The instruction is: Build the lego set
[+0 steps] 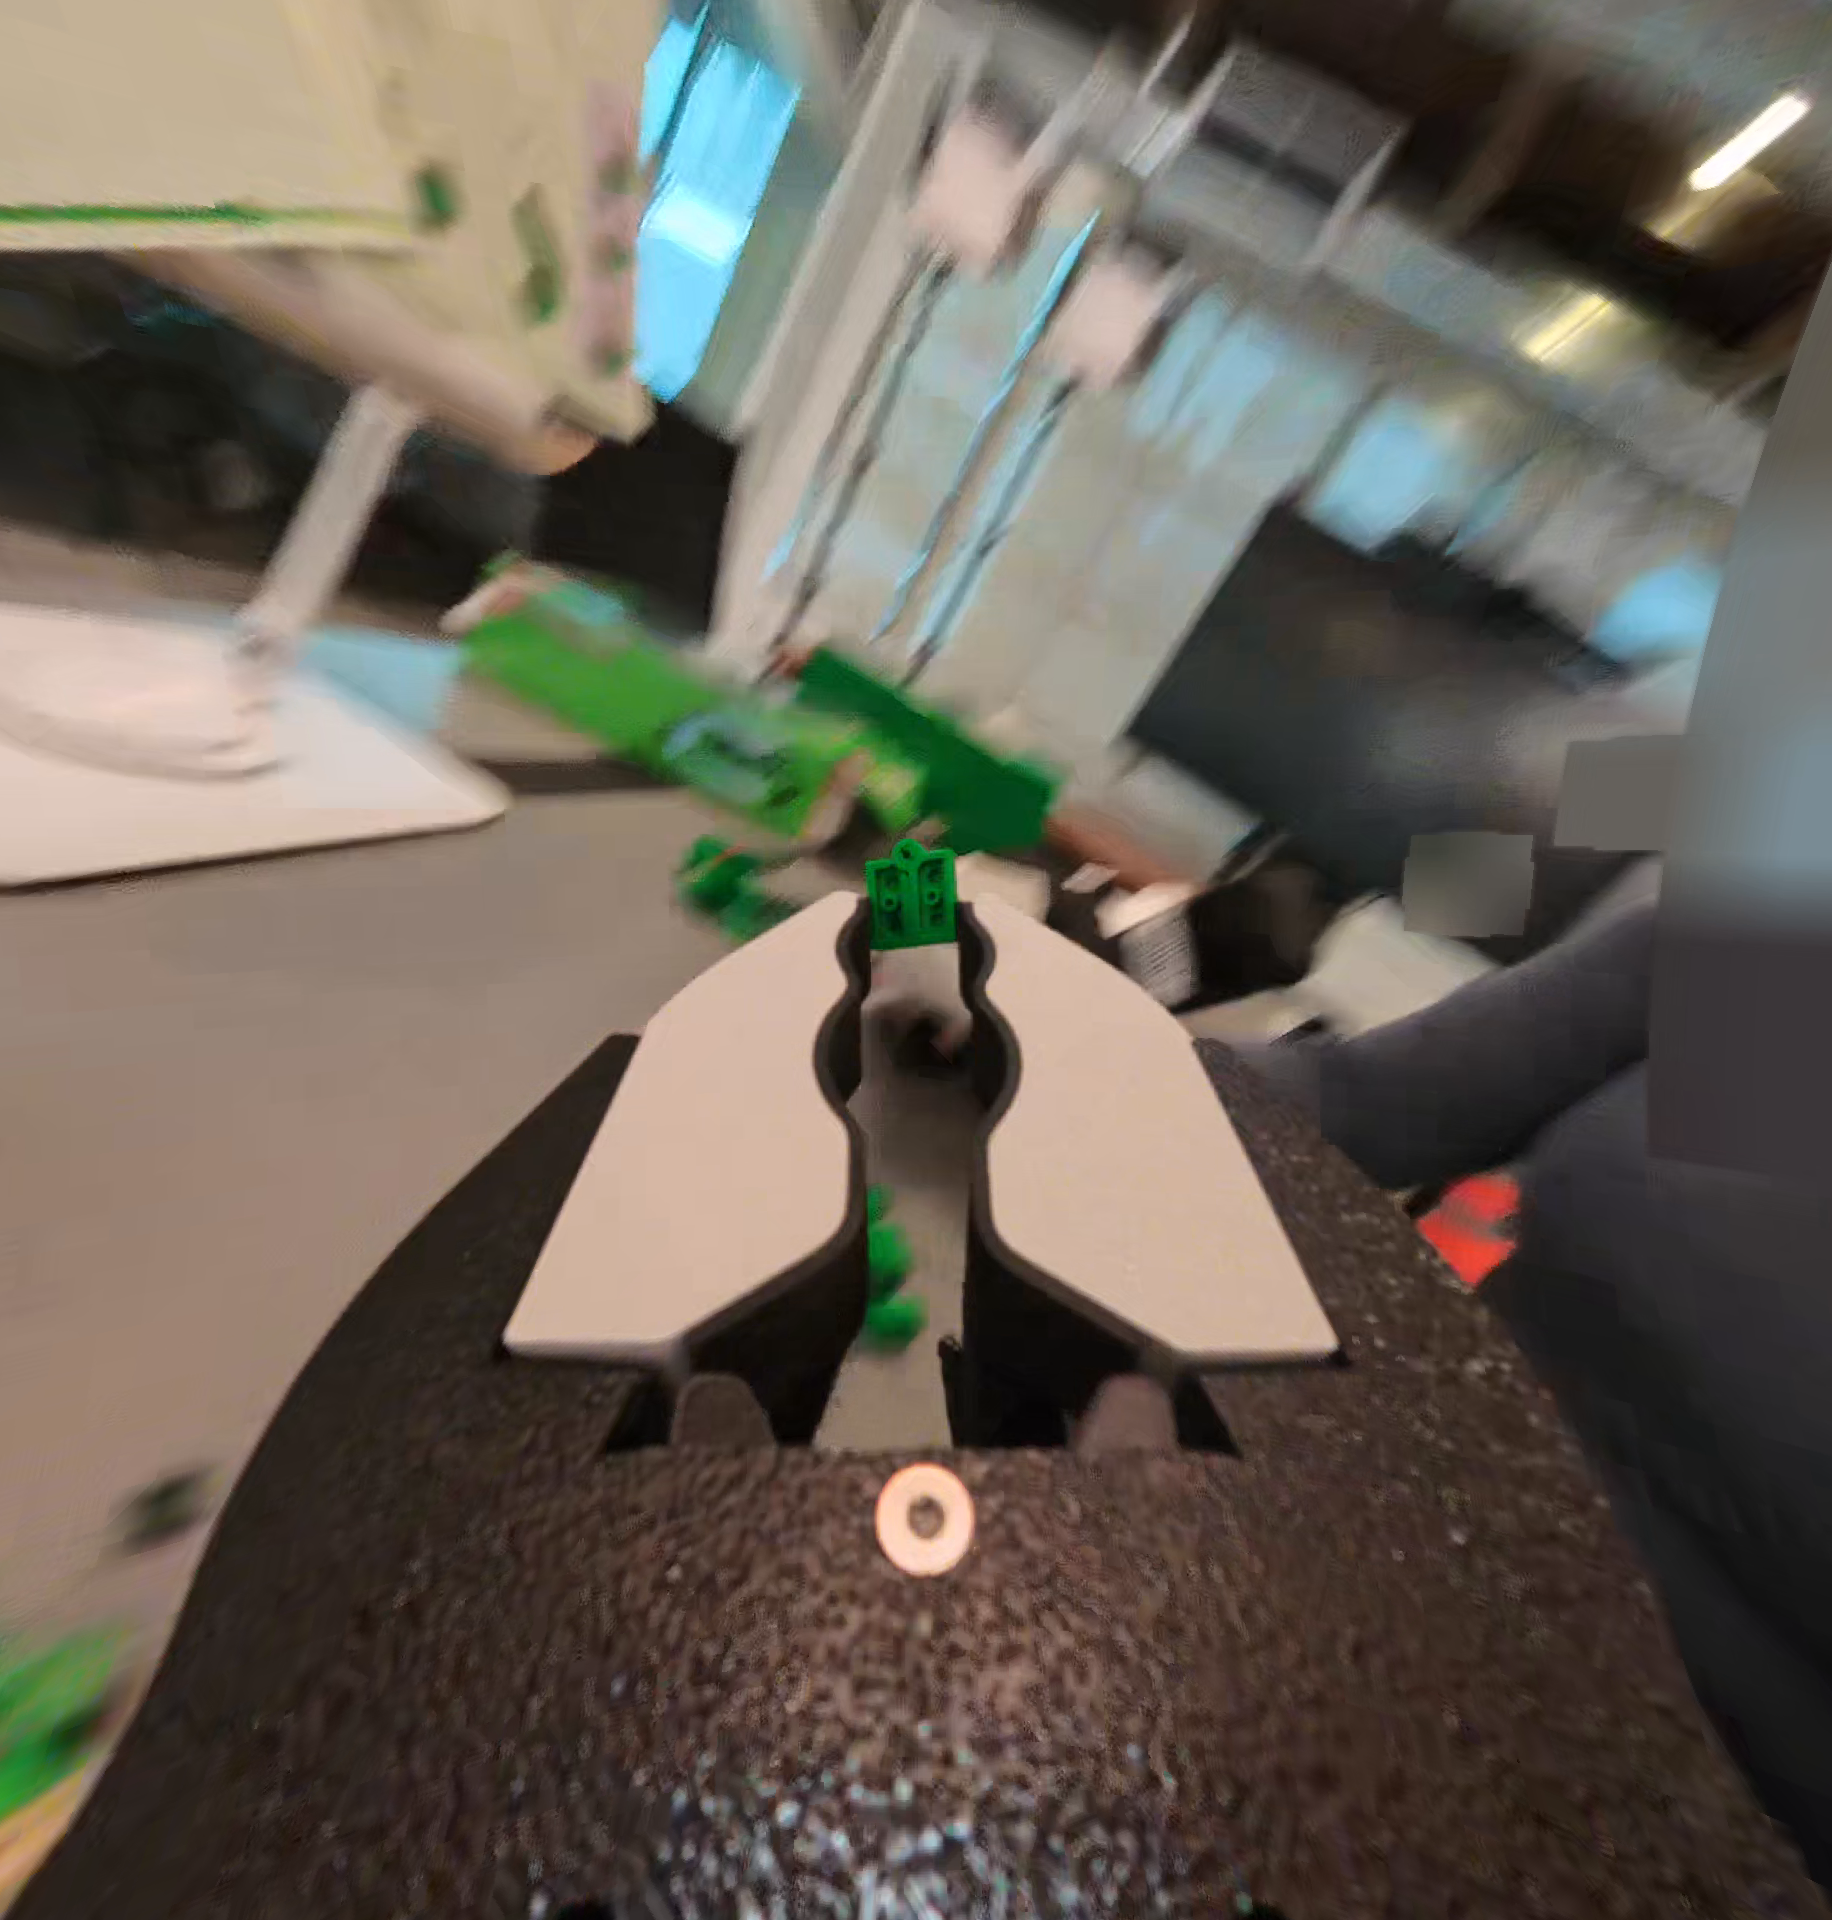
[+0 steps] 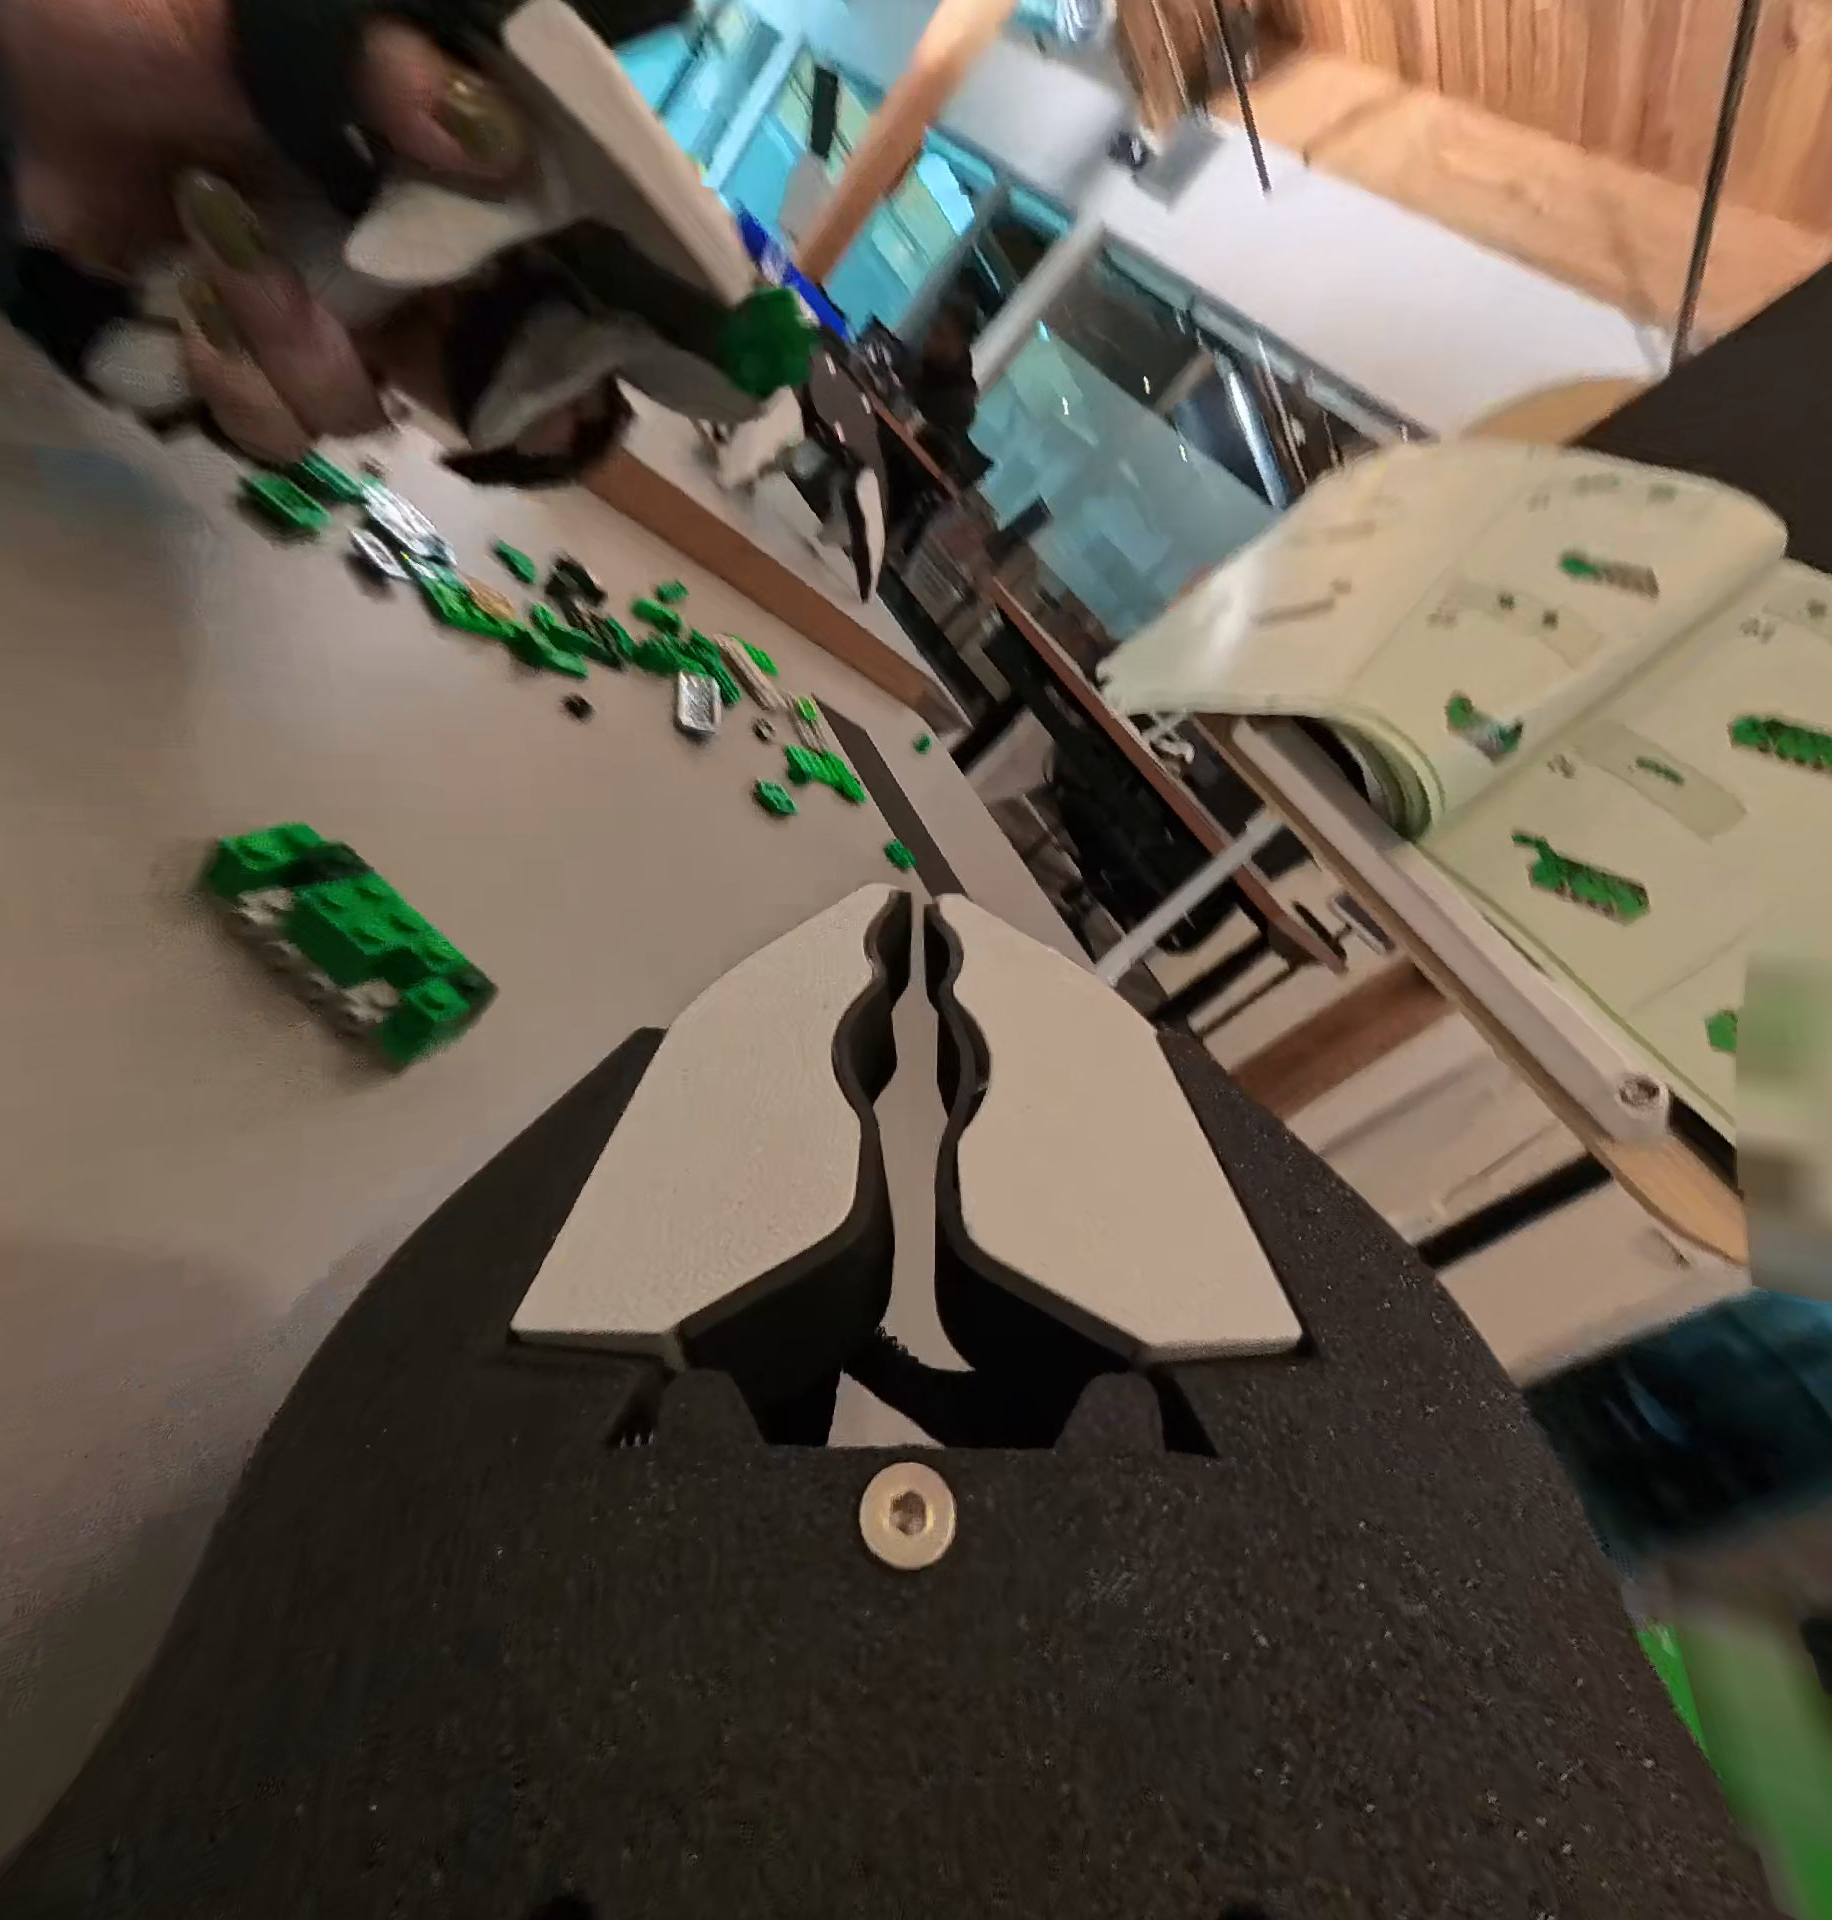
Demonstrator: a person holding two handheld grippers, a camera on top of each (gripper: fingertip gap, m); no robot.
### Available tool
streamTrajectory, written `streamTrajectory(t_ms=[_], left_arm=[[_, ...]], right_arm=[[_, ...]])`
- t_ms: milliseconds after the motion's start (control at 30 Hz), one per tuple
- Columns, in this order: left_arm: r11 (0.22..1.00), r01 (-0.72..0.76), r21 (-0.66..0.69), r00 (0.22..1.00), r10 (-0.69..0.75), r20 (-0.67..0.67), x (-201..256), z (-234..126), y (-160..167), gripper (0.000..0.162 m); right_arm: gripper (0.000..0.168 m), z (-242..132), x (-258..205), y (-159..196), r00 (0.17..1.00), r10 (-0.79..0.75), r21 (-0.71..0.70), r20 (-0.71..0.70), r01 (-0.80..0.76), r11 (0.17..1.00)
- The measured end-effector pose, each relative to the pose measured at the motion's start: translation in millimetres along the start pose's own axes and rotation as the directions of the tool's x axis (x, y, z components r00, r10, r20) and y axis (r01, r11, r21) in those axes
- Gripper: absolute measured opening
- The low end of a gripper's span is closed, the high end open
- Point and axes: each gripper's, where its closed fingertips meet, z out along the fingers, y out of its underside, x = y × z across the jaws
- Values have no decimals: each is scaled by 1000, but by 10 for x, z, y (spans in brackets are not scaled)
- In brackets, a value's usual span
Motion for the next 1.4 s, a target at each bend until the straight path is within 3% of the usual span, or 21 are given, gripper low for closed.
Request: streamTrajectory(t_ms=[67, 133, 233, 367, 533, 733, 867, 1000, 1167, 1400], left_arm=[[984, 112, 138, 981, -88, -173, 250, 74, -52, 15], [959, 207, 192, 942, -142, -305, 424, 131, -27, 15], [947, 280, 158, 894, -197, -402, 576, 250, 117, 15], [960, 278, 36, 884, -240, -402, 640, 428, 327, 15], [967, 253, -38, 900, -249, -358, 633, 513, 457, 15], [964, 223, -147, 924, -257, -282, 596, 592, 632, 15], [966, 219, -141, 934, -249, -257, 565, 607, 637, 15], [974, 220, -43, 962, -224, -153, 422, 591, 511, 47], [997, 22, -73, 997, -17, 71, 230, 460, 513, 46], [973, -165, -162, 969, 191, 156, 255, 485, 558, 31]], right_arm=[[3, -37, -36, -124, 1000, 1, 59, 8, -1, 998], [8, -87, -17, -274, 1000, 22, 127, -10, -21, 992], [22, -180, -37, -562, 998, 59, 244, 5, -59, 968], [34, -200, -177, -811, 999, 23, 302, 39, -34, 953], [31, -152, -248, -815, 978, -188, 236, -86, 203, 950], [24, -143, -289, -771, 973, -215, 227, -82, 228, 947], [20, -132, -294, -734, 965, -243, 205, -95, 258, 944], [20, -111, -240, -624, 962, -249, 160, -112, 264, 951], [20, -40, -209, -427, 957, -271, 67, -101, 278, 958], [20, 16, -308, -348, 948, -314, 30, -59, 316, 948]])
